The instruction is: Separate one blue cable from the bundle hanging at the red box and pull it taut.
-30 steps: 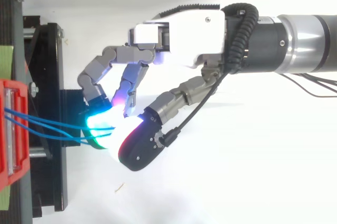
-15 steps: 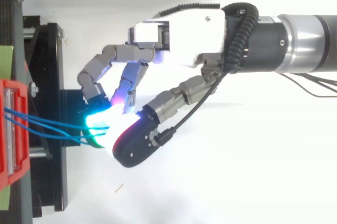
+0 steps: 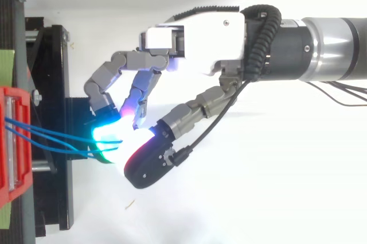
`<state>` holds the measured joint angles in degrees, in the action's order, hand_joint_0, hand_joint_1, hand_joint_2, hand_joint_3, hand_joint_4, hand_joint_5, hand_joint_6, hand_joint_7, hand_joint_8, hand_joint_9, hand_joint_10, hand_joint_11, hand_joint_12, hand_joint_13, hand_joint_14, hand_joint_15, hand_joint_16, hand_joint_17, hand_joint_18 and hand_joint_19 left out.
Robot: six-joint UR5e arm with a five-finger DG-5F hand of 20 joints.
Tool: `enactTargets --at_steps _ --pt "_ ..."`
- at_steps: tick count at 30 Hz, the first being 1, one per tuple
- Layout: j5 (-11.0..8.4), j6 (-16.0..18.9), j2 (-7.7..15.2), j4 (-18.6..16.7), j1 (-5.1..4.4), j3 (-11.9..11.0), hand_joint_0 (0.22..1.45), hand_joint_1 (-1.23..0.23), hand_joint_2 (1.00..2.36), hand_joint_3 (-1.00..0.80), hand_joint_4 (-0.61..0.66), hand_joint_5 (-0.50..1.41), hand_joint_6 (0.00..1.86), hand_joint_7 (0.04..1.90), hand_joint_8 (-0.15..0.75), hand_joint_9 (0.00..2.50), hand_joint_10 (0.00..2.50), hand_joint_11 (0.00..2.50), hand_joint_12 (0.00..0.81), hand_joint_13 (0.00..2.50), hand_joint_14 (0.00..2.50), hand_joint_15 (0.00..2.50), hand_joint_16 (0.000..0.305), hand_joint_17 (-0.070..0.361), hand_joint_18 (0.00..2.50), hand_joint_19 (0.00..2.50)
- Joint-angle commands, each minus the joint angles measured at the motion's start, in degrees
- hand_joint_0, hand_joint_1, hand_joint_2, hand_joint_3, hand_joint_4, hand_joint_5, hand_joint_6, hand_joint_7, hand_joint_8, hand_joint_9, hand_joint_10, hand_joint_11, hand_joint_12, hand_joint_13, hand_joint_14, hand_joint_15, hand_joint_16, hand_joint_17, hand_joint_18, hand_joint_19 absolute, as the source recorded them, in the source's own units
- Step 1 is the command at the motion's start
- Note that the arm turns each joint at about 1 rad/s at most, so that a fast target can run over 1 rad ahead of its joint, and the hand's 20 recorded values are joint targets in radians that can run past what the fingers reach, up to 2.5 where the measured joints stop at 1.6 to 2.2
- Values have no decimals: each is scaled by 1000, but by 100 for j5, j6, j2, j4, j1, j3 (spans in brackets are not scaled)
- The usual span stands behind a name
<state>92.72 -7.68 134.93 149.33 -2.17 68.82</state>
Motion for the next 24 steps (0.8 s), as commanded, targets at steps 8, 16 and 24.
enactTargets --at_steps 8,16,24 --pt "0 12 -1 0 -2 0 732 -866 1000 -500 191 -169 885 1228 374 932 17 828 404 953 17 531 48 107 950 478" --pt "0 12 -1 0 -2 0 540 -720 1000 -500 235 -148 865 1201 381 996 16 821 416 978 18 533 49 111 979 507" --pt "0 12 -1 0 -2 0 581 -484 1000 -500 247 -127 810 1212 361 983 17 769 407 982 18 527 48 109 965 534"
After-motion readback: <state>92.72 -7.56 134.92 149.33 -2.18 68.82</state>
